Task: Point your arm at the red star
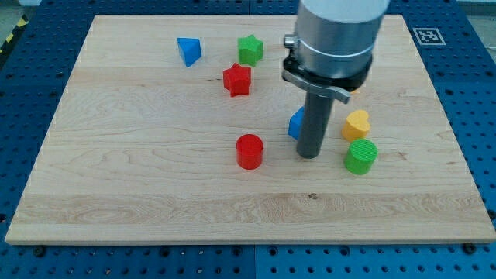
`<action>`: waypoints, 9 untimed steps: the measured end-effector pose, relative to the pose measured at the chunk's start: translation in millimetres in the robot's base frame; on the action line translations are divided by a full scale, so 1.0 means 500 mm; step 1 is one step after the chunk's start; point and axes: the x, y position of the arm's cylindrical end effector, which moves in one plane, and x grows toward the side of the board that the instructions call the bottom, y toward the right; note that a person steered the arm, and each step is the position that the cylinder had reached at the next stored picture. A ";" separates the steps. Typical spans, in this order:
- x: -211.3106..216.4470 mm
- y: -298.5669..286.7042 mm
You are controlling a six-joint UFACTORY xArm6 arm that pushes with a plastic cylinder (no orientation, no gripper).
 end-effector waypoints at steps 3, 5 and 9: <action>-0.013 -0.037; -0.047 -0.049; -0.095 -0.049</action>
